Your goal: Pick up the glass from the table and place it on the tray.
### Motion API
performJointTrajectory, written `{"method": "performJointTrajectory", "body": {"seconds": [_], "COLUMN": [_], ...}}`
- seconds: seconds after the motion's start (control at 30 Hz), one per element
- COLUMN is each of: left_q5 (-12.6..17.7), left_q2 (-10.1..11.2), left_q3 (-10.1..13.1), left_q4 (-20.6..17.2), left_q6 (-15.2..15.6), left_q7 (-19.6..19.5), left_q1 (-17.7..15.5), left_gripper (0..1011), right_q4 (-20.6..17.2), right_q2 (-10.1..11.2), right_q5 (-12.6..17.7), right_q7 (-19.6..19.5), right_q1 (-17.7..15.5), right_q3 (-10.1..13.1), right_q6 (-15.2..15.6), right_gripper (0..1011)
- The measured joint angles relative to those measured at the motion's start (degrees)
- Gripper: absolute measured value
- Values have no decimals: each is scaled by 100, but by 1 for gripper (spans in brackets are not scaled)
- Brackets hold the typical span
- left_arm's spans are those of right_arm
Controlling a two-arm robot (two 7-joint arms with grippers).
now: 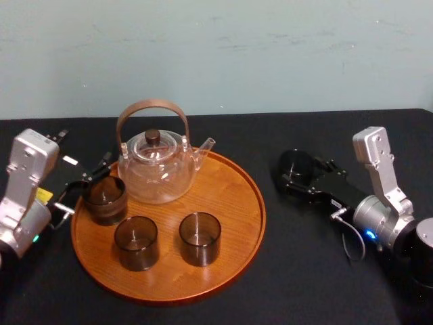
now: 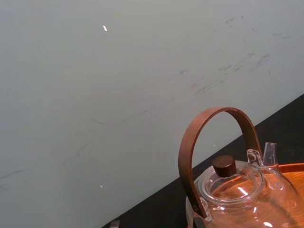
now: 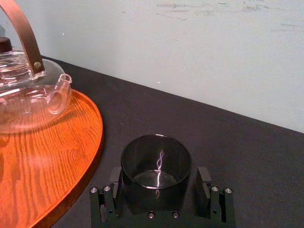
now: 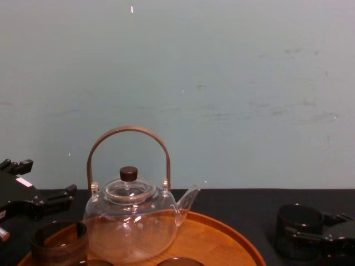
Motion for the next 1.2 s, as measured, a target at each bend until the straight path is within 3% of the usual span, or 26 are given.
{"method": "performJointTrajectory", "body": {"seconds": [0.47, 1.1, 1.2], "left_q5": [0, 0, 0], "left_q2": [0, 0, 0], "left_q3": [0, 0, 0], "left_q4": [0, 0, 0], "left_q6": [0, 0, 0], "left_q7": [0, 0, 0], "left_q1": [0, 0, 0], "left_gripper": [1002, 1001, 1001], "right_q4": [599, 626, 624], "right_q2": [-180, -188, -187], "right_q5": [-74, -79, -79], "right_q7": [168, 185, 183], "right_q1": [401, 420, 419], "right_q3": [-87, -94, -93], "right_q6": [-164, -182, -180], "right_gripper": [1002, 1002, 961]}}
